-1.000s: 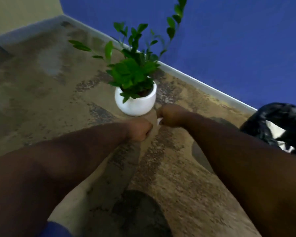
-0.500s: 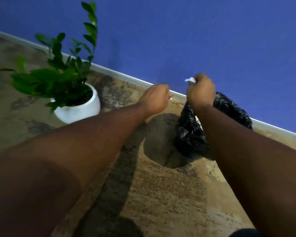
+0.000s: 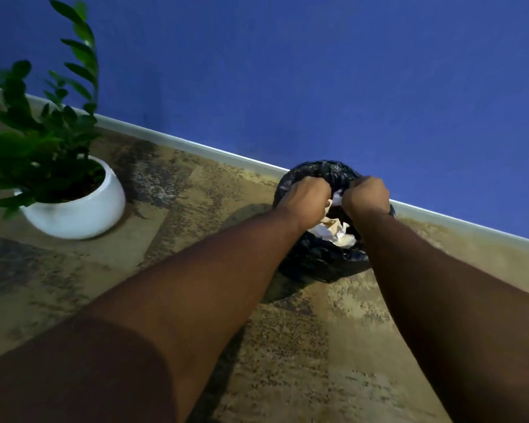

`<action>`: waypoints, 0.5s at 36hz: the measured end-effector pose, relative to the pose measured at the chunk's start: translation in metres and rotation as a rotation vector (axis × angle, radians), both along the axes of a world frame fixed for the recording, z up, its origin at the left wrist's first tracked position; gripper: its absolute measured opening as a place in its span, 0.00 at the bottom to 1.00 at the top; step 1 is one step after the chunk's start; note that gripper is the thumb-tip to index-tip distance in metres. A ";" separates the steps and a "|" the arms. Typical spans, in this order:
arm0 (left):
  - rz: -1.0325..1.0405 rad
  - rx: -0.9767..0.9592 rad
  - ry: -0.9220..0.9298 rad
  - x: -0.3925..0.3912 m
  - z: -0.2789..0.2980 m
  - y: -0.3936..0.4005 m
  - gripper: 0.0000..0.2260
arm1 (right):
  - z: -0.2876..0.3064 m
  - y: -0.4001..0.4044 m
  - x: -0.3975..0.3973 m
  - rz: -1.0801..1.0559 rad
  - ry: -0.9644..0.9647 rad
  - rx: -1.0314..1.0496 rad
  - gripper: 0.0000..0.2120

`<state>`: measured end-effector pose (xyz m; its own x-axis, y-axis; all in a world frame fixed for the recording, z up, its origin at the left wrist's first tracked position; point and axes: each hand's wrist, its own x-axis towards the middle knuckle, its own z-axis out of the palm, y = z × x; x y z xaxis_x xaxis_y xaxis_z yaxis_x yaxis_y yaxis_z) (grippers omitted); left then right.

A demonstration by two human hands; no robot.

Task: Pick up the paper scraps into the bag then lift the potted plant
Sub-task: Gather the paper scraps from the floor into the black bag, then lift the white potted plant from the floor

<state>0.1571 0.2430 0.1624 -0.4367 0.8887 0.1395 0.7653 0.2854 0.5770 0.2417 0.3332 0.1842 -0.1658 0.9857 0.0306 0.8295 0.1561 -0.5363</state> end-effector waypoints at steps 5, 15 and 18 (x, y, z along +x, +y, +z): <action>0.010 0.026 0.047 0.000 -0.005 0.001 0.07 | -0.002 0.001 0.003 -0.025 0.004 0.003 0.05; 0.246 0.087 0.077 -0.035 -0.003 -0.046 0.11 | -0.001 -0.034 -0.060 0.089 0.050 0.116 0.11; 0.314 -0.036 0.084 -0.063 -0.009 -0.076 0.16 | 0.000 -0.060 -0.088 0.170 0.075 0.121 0.10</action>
<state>0.0941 0.1667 0.1533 -0.6788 0.7171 0.1578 0.6810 0.5344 0.5008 0.1534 0.2733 0.1841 -0.3224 0.9319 0.1660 0.7438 0.3579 -0.5645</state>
